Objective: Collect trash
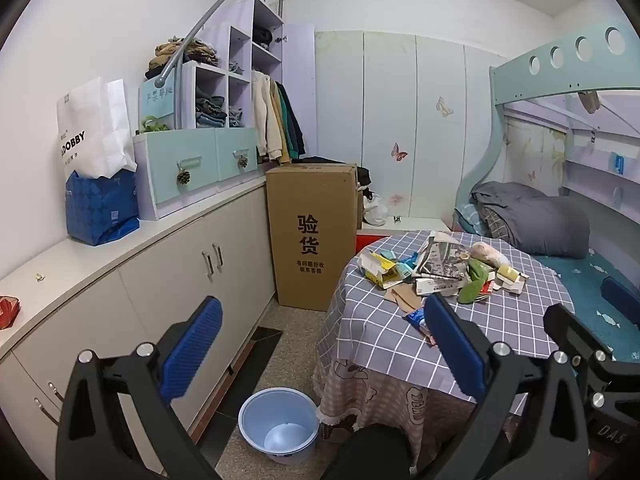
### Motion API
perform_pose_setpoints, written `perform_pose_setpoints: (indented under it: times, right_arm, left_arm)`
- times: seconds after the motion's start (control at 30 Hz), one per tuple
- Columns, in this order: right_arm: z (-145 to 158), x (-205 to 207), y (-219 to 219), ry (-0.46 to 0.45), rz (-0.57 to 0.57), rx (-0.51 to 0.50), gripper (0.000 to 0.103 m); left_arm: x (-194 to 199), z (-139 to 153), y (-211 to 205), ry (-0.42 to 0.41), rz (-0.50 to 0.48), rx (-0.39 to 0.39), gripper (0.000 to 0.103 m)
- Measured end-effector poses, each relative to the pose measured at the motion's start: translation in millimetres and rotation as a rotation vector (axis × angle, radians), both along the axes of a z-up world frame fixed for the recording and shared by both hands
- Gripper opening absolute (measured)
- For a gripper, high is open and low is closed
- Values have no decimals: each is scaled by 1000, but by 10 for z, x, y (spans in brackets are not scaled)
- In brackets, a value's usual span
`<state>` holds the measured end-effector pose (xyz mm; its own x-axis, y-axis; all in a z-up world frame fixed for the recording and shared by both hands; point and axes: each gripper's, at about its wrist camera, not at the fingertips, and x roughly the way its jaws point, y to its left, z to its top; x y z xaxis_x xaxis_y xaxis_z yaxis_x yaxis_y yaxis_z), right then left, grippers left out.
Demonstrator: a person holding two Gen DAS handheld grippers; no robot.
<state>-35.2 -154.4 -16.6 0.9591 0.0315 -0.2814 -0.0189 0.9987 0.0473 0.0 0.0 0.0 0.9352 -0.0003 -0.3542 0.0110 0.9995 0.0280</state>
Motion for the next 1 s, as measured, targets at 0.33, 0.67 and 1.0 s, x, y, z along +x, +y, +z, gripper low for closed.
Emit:
perform_pose_setpoints:
  times: [0.33,0.67,1.0]
  right_arm:
    - [-12,0,-23,9,1,14,97]
    - [-75,32,-10,9,3,13,97]
    - [-71,16,9,10,12,20,97]
  left_arm:
    - [0,-1,-1,4,1,4,99]
    - [-4,0,4,4,2,7,99]
    - [26,-69,-21,10,4,12,99]
